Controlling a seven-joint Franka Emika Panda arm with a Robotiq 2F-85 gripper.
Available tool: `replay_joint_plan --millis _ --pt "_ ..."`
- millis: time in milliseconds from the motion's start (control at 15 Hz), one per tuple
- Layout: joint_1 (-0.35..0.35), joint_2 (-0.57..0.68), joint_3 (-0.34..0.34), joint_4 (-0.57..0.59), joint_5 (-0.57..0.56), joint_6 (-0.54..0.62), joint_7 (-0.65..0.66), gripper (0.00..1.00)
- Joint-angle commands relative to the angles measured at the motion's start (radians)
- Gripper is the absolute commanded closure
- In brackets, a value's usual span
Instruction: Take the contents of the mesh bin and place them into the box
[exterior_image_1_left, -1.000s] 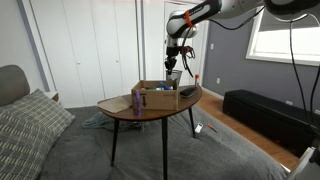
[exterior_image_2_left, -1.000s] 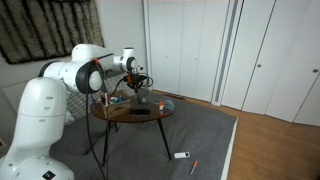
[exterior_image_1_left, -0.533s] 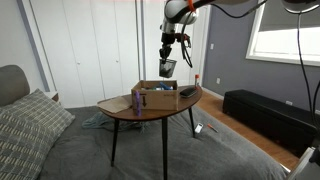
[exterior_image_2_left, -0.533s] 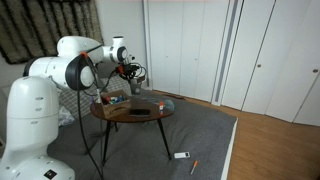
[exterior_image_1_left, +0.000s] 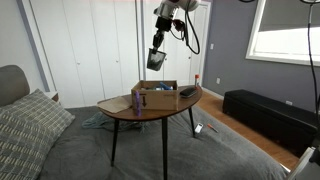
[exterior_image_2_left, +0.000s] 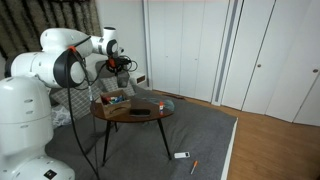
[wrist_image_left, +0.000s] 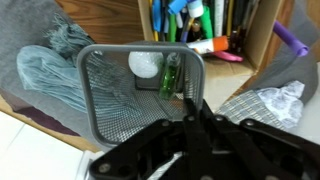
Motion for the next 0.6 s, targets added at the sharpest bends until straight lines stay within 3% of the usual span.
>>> replay_joint_plan --millis 0,333,533 --pt "-0.032 -0.058 0.034 -0.061 0.193 -0.031 -0.168 0.98" --pt "-0.067 -0.035 0.024 -0.033 0.44 -0.206 -0.325 0.98" --pt "-0.095 -0.008 0.002 -0.013 0.534 -0.334 -0.359 0.98"
